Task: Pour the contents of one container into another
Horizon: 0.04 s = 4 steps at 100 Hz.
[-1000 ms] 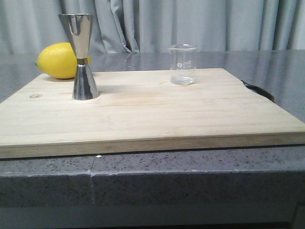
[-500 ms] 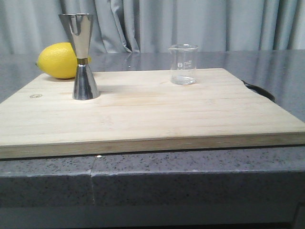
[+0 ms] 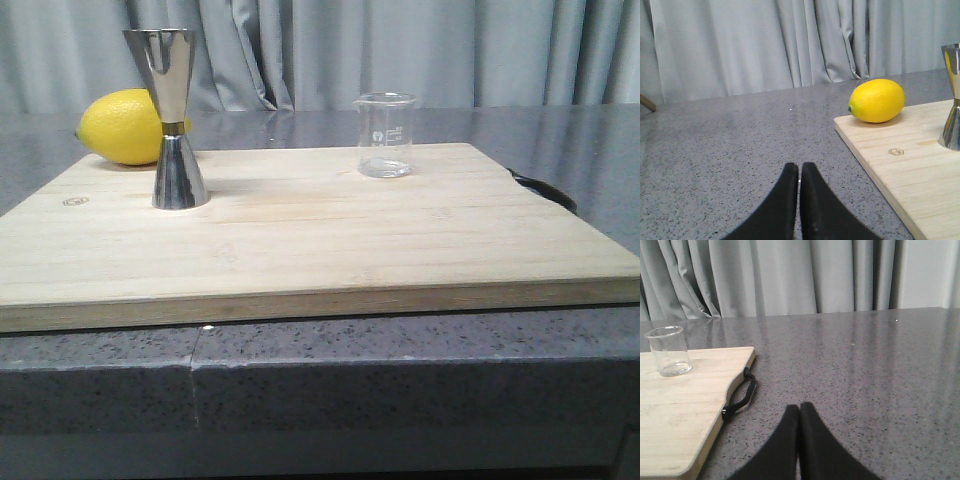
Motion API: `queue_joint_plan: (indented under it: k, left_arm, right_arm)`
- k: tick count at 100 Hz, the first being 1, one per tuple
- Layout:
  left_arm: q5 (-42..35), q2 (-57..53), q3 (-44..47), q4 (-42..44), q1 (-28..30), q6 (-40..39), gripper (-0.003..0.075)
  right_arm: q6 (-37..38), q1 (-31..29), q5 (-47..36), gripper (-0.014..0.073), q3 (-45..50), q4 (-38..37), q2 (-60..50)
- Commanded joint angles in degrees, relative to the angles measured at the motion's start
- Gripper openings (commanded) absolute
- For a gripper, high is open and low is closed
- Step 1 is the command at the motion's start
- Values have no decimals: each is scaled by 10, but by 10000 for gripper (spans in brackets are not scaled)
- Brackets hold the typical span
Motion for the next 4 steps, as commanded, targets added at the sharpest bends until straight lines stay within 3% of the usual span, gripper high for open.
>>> queue_joint_plan:
  k: [1, 4]
  left_arm:
    - [-46, -15, 7, -3, -5, -5, -19]
    - [-46, -15, 7, -3, -5, -5, -19]
  right_arm:
    - [1, -3, -46, -62, 15, -9, -2]
    - [1, -3, -46, -62, 15, -9, -2]
